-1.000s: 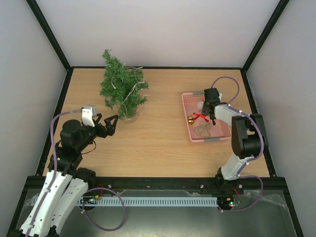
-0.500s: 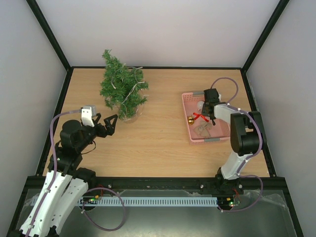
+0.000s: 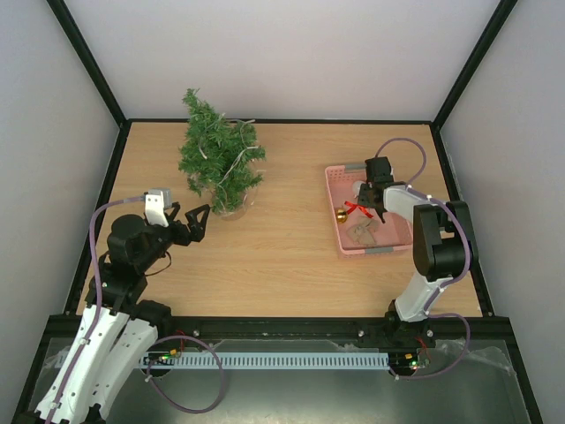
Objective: Decorate the small christmas tree
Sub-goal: Pick up the decoration item from the storage box.
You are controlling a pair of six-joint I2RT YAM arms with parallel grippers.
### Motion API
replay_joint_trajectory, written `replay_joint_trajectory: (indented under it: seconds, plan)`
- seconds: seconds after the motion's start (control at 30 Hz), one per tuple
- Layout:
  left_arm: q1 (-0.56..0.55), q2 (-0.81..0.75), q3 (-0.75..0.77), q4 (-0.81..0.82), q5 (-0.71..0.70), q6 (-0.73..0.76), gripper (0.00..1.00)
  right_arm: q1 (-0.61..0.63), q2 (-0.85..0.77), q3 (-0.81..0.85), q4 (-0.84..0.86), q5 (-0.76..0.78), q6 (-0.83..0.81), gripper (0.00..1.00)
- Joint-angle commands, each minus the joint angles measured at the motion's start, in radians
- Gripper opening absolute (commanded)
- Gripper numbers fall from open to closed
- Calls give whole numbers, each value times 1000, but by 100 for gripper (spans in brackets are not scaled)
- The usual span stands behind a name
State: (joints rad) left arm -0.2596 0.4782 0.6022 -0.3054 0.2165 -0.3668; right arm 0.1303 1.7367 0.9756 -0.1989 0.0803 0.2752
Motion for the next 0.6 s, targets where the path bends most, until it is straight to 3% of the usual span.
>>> replay_joint_trajectory:
  seconds: [0.0, 0.27, 0.4, 0.57]
  plan:
    - [-4, -12, 2, 6, -9, 9, 99, -5, -18, 38, -53, -9, -6, 44]
    - [-4, -12, 3, 6, -9, 8, 99, -5, -5, 76, -128, 25, -47, 45]
    - [-5, -13, 3, 6, -9, 8, 99, -5, 6, 90, -148, 22, -56, 39]
    - [-5, -13, 4, 6, -10, 8, 99, -5, -13, 96, -162, 31, -54, 39]
